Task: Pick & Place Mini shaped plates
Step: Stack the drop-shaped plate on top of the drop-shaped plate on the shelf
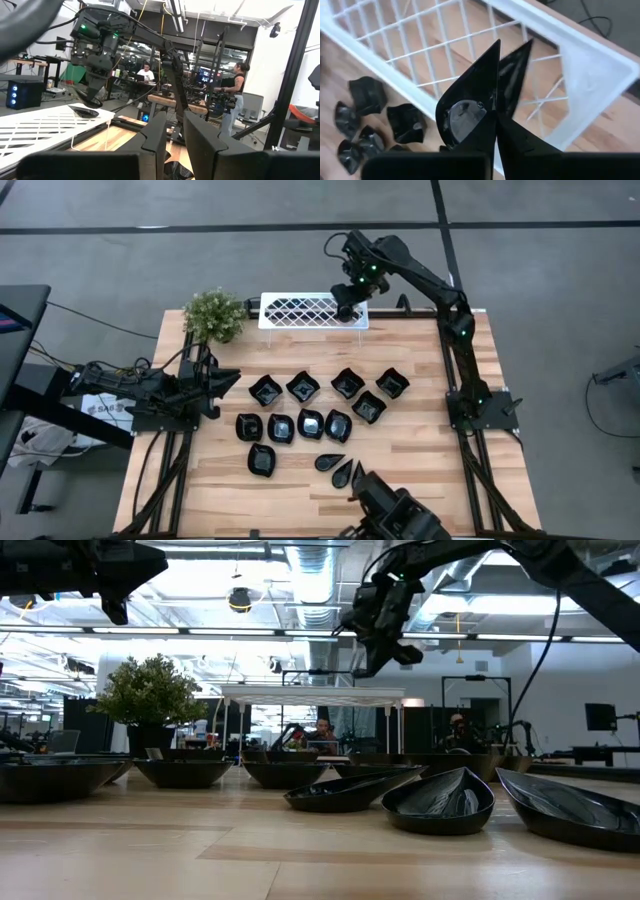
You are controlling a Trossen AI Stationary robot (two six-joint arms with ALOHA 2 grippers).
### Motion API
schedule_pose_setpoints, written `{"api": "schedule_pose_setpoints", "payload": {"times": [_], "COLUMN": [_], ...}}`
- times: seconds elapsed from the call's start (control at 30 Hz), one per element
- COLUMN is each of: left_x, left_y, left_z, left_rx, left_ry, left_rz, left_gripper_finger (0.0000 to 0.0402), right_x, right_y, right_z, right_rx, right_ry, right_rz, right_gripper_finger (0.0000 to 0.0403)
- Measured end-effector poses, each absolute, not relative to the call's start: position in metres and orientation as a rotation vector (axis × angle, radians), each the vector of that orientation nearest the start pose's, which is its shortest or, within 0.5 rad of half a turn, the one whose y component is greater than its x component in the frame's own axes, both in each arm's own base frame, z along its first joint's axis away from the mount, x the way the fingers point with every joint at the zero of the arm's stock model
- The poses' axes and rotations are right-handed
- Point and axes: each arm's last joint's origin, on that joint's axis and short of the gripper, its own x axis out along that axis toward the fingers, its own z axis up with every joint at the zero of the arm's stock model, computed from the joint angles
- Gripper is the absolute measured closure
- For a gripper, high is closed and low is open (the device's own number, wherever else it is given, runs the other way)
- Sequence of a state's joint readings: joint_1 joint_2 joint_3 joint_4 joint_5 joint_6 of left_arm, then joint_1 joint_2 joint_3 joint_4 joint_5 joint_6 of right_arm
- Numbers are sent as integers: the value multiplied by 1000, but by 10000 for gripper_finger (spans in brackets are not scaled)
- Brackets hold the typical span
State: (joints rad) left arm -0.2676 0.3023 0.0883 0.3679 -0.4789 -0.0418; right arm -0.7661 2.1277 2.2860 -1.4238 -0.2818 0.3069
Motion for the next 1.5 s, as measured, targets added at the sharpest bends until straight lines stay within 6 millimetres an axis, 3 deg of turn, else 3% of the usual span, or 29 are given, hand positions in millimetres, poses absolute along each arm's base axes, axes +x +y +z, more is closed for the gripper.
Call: {"api": "schedule_pose_setpoints", "payload": {"times": [1.13,1.33,1.5], "left_x": [112,112,112], "left_y": [-17,-17,-17], "left_z": [203,203,203], "left_rx": [-98,-98,-98], "left_ry": [-148,-148,-148], "left_rz": [208,208,207], "left_gripper_finger": [334,334,334], "right_x": [311,293,285], "right_y": [-283,-256,-207], "right_z": [333,359,405], "right_rx": [860,804,667], "right_ry": [1074,1160,1069], "right_rz": [-583,-525,-423], "right_gripper_finger": [353,369,389]}}
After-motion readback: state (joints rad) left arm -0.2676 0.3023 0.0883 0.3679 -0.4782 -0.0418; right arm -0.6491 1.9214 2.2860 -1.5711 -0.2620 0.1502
